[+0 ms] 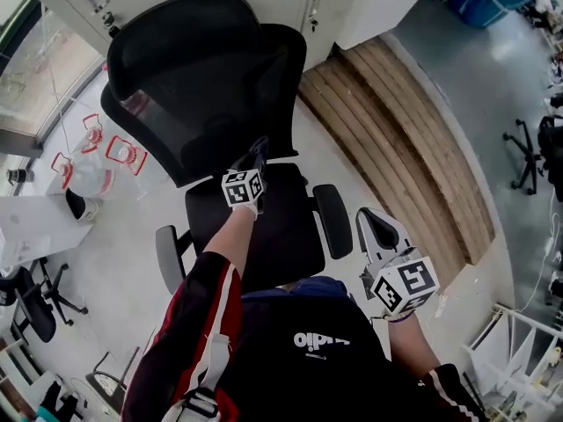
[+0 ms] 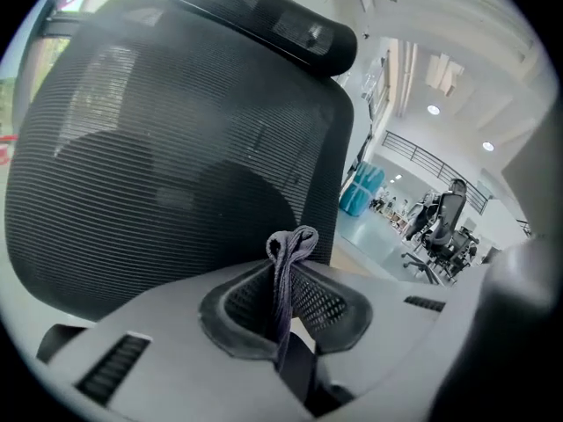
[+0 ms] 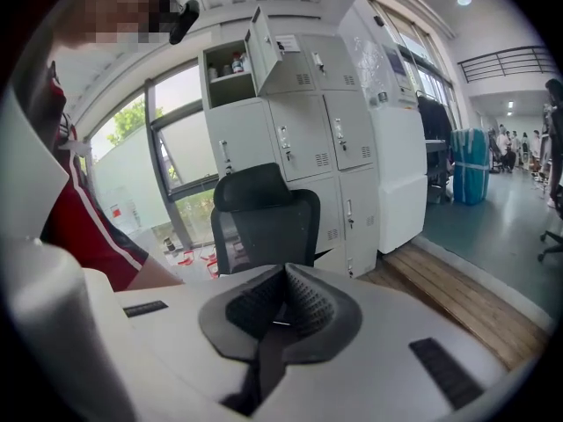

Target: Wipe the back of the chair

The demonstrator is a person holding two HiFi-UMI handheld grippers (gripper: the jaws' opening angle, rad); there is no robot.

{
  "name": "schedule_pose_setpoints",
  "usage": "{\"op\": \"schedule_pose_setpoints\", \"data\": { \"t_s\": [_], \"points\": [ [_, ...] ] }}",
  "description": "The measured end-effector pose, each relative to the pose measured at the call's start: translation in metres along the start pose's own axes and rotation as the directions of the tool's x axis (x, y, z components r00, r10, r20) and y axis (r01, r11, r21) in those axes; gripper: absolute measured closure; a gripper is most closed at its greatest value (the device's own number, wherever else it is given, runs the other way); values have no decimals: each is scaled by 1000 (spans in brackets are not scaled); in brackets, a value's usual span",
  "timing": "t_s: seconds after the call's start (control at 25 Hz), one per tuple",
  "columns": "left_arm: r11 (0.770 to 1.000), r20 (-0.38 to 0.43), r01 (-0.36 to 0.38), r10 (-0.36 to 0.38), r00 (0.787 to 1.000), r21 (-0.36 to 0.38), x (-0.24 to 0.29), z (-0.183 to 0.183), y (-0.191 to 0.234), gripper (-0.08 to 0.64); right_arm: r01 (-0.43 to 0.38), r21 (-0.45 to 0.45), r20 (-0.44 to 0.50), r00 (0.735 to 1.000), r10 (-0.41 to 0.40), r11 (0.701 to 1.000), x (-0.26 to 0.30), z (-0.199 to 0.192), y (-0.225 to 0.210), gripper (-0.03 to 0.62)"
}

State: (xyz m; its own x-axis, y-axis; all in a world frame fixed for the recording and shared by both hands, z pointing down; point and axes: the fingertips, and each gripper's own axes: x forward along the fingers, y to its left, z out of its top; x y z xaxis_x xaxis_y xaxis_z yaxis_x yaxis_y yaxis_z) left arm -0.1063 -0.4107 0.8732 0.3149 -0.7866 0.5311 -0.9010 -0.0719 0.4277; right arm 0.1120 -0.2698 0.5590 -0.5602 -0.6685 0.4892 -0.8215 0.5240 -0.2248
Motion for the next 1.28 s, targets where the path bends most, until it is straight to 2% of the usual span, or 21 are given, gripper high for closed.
{"op": "schedule_pose_setpoints", "data": {
  "t_s": [0.44,0.64,0.84,0.96,1.04,1.12,1.28],
  "points": [
    [985,65,-160,164,984,-66,-99,23,129,503,-141,-64,-18,990,140,988,46,15,96,578],
    [961,79,-257,266,961,-105,-158,25,190,503,-198,-89,-32,980,196,976,59,18,138,578],
    [927,105,-330,351,930,-178,-214,28,235,503,-242,-107,-43,970,239,964,70,20,170,578],
    [921,123,-343,368,922,-186,-240,35,248,503,-267,-113,-42,964,264,957,74,20,191,578],
    [928,149,-328,355,923,-177,-255,44,245,503,-282,-117,-34,959,280,952,75,21,203,578],
    [938,187,-300,331,925,-176,-269,58,234,503,-294,-120,-19,956,294,948,75,24,211,578],
    [950,290,-229,285,914,-210,-300,100,190,503,-295,-119,11,954,299,948,71,34,217,578]
  ]
}}
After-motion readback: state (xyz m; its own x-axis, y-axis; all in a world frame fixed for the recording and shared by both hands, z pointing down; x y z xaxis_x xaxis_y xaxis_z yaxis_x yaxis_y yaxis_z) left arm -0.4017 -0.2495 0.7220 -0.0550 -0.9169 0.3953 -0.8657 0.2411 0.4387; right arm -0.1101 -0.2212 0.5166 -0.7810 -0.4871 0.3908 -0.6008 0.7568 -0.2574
